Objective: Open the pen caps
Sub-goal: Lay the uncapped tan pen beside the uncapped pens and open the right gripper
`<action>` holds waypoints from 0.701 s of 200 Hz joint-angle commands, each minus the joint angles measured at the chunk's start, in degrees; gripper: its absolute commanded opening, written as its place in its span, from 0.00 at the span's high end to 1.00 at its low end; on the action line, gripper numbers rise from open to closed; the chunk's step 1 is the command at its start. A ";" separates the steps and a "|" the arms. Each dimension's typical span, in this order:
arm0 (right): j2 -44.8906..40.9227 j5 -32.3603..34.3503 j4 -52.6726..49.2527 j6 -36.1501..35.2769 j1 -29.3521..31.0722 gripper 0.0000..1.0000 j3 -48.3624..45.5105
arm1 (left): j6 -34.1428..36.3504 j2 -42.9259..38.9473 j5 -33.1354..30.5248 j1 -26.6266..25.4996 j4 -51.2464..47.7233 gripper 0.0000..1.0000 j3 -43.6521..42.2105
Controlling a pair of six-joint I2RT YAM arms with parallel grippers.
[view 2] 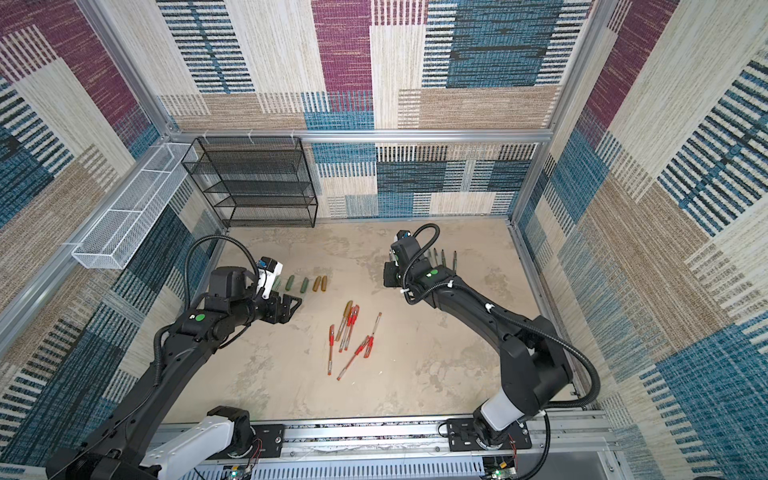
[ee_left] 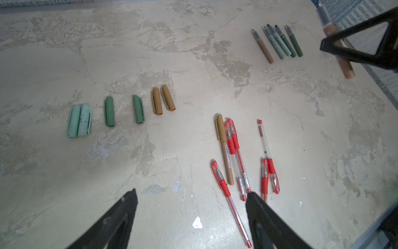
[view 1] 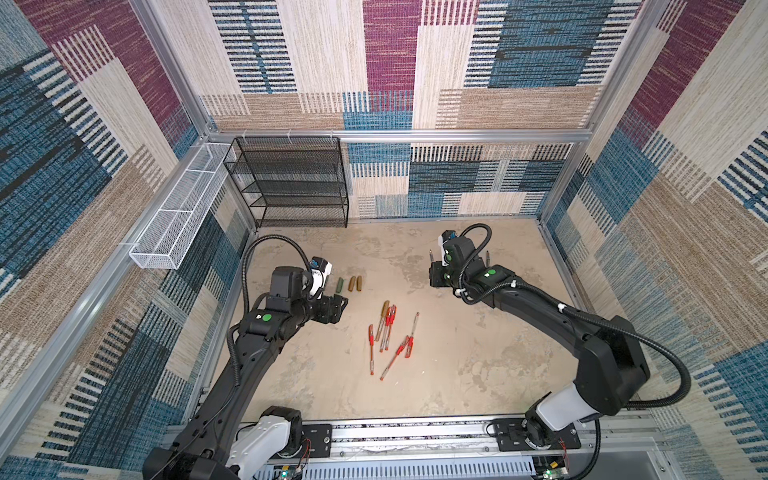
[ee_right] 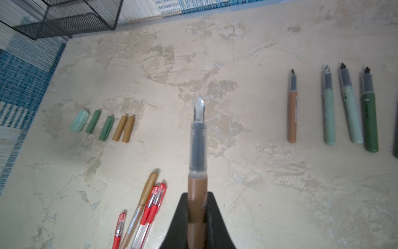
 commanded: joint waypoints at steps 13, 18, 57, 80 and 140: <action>7.62 -2.80 -2.43 -4.14 -4.30 0.99 6.03 | 0.16 -3.27 2.58 4.21 4.96 0.13 -2.77; 8.95 -3.22 -2.50 -4.62 -4.94 0.99 6.95 | 0.48 -3.43 2.85 4.61 5.34 0.13 -3.20; 19.51 -4.72 -4.29 -6.01 -8.92 0.97 15.61 | 0.46 -3.94 2.48 5.70 7.47 0.12 -4.80; 25.11 -5.25 -5.43 -5.67 -10.69 0.97 19.85 | 0.02 -3.81 3.21 5.99 8.13 0.11 -5.12; 34.69 -4.24 -8.91 -4.99 -12.00 0.93 28.59 | 0.23 -3.64 2.78 6.07 8.28 0.12 -5.20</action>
